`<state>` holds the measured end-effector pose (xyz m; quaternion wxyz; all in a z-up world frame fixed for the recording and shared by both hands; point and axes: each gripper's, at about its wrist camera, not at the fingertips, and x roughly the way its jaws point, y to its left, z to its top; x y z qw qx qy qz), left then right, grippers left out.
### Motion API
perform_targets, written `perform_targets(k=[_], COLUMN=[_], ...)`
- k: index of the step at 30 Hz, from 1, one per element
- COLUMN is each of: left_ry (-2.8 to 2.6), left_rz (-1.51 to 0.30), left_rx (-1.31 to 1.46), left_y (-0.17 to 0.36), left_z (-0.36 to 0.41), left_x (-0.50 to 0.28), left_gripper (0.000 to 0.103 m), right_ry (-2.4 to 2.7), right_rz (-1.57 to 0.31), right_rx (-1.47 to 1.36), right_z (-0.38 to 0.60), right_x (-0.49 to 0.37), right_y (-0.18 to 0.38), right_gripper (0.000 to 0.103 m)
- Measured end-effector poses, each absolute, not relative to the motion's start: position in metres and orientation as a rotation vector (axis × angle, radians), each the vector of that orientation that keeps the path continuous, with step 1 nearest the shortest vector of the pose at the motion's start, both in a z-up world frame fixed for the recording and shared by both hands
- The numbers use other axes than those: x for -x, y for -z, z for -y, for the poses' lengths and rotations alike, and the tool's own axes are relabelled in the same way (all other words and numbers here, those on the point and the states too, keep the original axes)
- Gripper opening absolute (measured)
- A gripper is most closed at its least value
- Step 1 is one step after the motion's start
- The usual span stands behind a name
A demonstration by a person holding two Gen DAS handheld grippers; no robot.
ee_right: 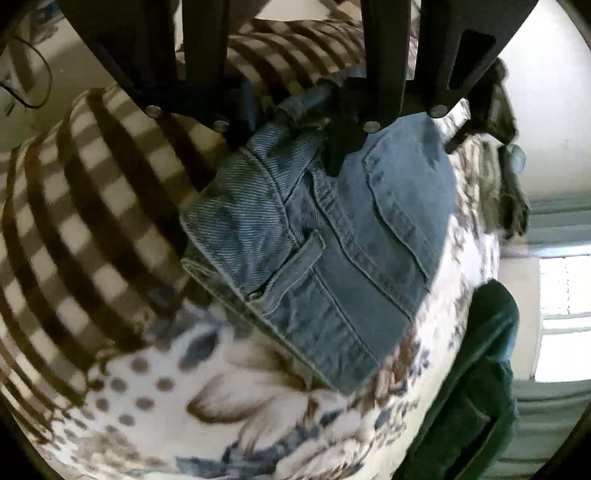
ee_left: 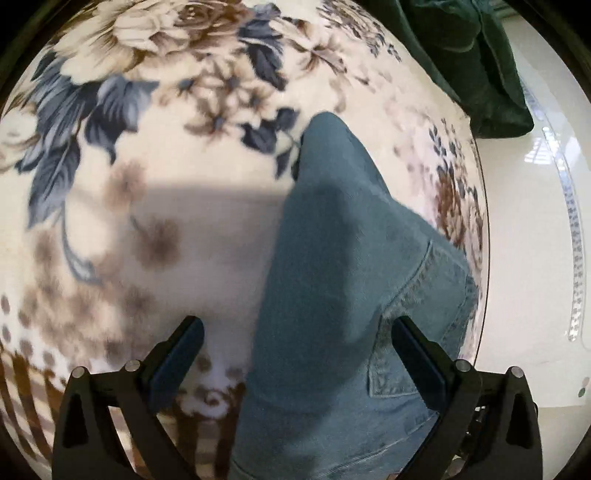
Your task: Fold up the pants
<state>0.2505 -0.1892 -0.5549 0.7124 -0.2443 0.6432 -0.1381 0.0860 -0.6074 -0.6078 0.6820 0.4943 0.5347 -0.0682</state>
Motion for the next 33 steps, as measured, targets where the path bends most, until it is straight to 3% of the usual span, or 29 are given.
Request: perform_targets(k=[1, 5, 10, 16, 22, 24, 25, 26, 28, 29, 31, 33], left_ry=[0.316, 0.362, 0.406, 0.430, 0.428, 0.437, 0.461, 0.483, 0.499, 0.497, 0.501, 0.518], left_rz=[-1.432, -1.448, -1.447, -1.452, -1.454, -1.454, -1.431, -1.406, -1.369, -1.363, -1.347, -1.336], left_rx=[0.541, 0.562, 0.557, 0.533, 0.528, 0.526, 0.541, 0.555, 0.530, 0.513, 0.528, 0.563], left_y=[0.558, 0.569, 0.575, 0.575, 0.578, 0.577, 0.573, 0.570, 0.559, 0.556, 0.552, 0.548], left_z=[0.188, 0.191, 0.198, 0.201, 0.203, 0.205, 0.206, 0.207, 0.212, 0.213, 0.207, 0.201], left_x=[-0.254, -0.261, -0.264, -0.264, -0.264, -0.265, -0.265, -0.265, -0.263, -0.262, -0.259, -0.257], left_gripper=[0.103, 0.103, 0.103, 0.103, 0.103, 0.103, 0.103, 0.092, 0.061, 0.051, 0.037, 0.033], right_ry=[0.131, 0.018, -0.016, -0.108, -0.068, -0.055, -0.033, -0.007, 0.006, 0.014, 0.027, 0.040], right_rz=[-1.208, -1.216, -1.168, -1.025, -1.137, -1.118, -1.110, -1.125, -1.106, -1.103, -1.091, -1.085], right_rx=[-1.138, -1.274, -1.310, -1.335, -1.250, -1.249, -1.227, -1.199, -1.195, -1.190, -1.183, -1.175], right_z=[0.610, 0.609, 0.599, 0.585, 0.576, 0.574, 0.574, 0.578, 0.579, 0.578, 0.573, 0.569], right_x=[-0.086, -0.079, -0.098, -0.112, -0.131, -0.134, -0.133, -0.130, -0.122, -0.122, -0.122, -0.126], right_y=[0.612, 0.636, 0.656, 0.624, 0.650, 0.642, 0.638, 0.636, 0.630, 0.628, 0.621, 0.614], right_gripper=[0.038, 0.080, 0.102, 0.103, 0.103, 0.092, 0.066, 0.049, 0.044, 0.041, 0.036, 0.034])
